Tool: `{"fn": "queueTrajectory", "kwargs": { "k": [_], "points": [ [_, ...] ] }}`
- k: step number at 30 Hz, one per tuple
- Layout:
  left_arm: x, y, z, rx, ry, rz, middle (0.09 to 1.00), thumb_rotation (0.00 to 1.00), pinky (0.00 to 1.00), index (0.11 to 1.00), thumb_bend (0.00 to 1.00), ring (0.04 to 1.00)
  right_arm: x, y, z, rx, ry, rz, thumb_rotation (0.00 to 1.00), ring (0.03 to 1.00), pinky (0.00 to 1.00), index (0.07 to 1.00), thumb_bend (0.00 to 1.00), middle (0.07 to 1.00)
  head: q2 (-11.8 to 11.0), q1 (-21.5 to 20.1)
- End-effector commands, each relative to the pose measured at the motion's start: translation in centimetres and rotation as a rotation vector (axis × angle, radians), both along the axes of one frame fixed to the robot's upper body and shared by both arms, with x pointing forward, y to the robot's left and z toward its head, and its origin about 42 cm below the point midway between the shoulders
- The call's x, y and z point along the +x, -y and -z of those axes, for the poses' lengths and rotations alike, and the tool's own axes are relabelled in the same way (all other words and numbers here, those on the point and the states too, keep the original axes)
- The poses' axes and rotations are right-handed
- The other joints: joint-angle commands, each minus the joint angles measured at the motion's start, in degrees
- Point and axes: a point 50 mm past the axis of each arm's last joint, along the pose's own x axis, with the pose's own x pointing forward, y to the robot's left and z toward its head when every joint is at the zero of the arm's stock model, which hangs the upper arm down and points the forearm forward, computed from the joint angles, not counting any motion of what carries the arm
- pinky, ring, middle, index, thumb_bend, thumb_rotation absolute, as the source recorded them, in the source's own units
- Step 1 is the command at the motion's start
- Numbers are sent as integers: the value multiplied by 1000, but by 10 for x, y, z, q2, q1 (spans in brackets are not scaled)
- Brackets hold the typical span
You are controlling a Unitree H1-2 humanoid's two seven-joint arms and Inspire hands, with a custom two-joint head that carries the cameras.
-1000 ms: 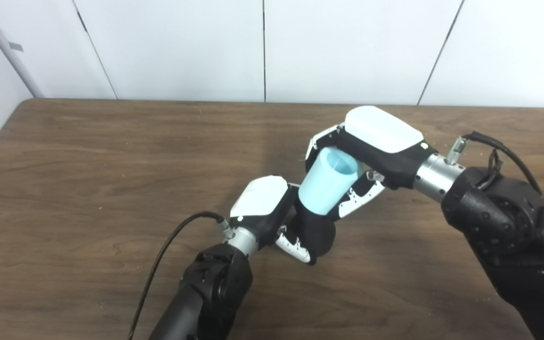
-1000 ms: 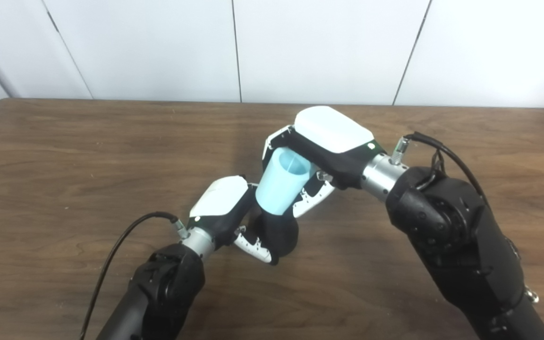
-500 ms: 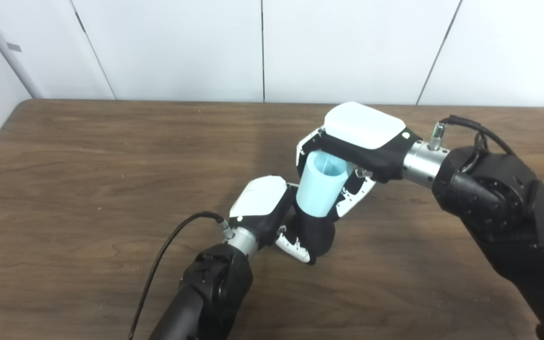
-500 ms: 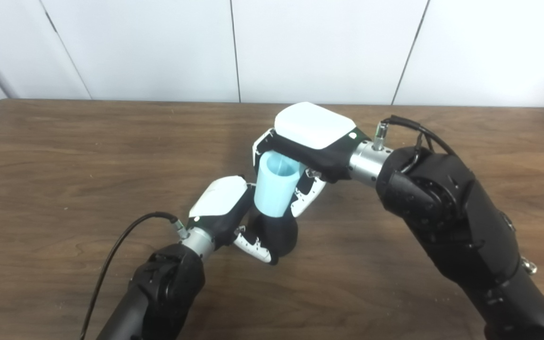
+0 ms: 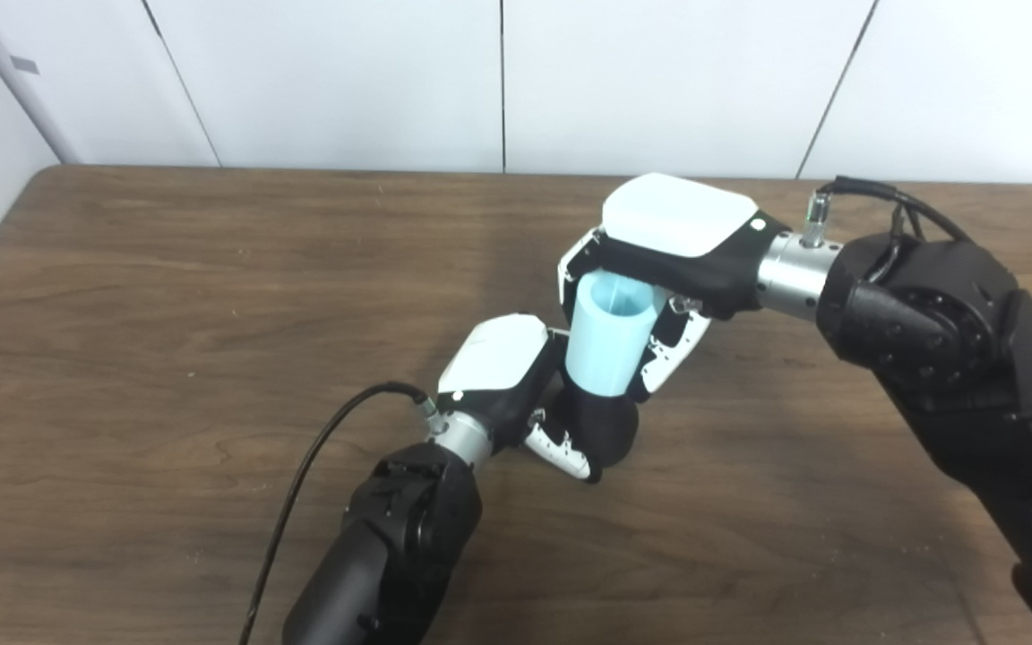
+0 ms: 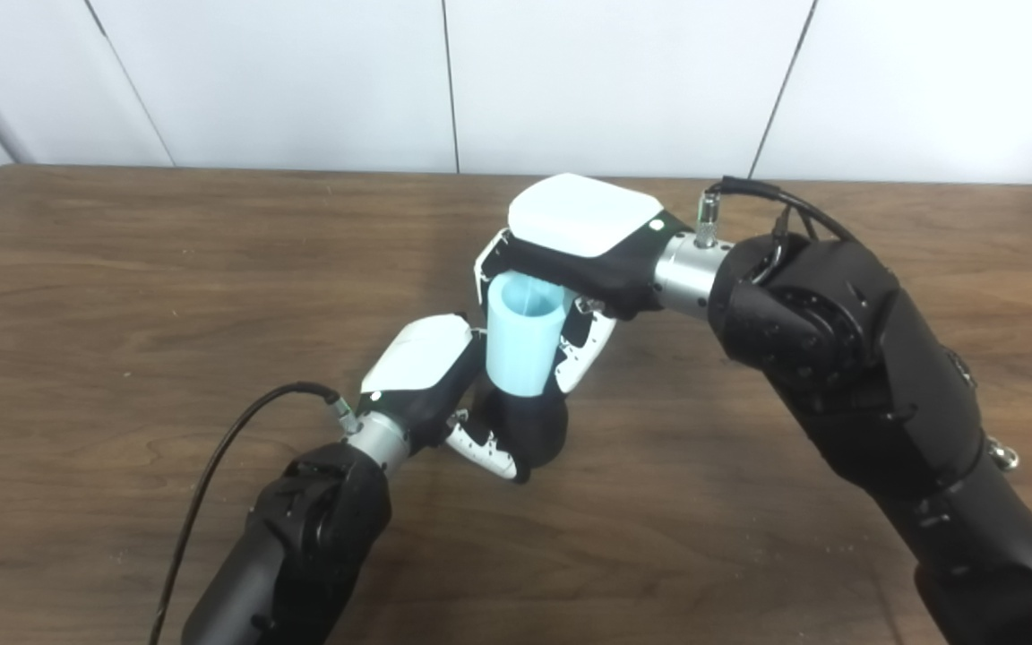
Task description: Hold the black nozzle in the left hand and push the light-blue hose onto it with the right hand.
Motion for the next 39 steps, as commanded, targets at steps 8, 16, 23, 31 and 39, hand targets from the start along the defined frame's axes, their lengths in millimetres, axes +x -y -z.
{"fn": "queueTrajectory", "kwargs": {
  "k": [8,16,23,31,39],
  "points": [
    [-13,2,29,48,-180,45,494,0,1000,481,524,815,-2,2,-1,-21,48,8,0,437,308,510,496,520,2,-1],
    [-11,0,28,52,-182,41,495,0,1000,481,524,817,-7,3,15,-9,100,7,0,430,309,506,497,509,4,-4],
    [-10,2,27,53,-187,47,495,0,1000,482,523,827,-11,0,24,-38,124,-7,0,419,320,505,498,505,5,-5],
    [-9,2,28,53,-191,50,494,0,1000,481,523,821,-10,1,25,-79,108,-15,0,414,336,500,500,499,5,-6],
    [-9,4,28,46,-192,52,493,0,1000,481,523,827,-4,2,17,-146,15,5,115,609,528,491,520,631,4,-5]
  ]
}}
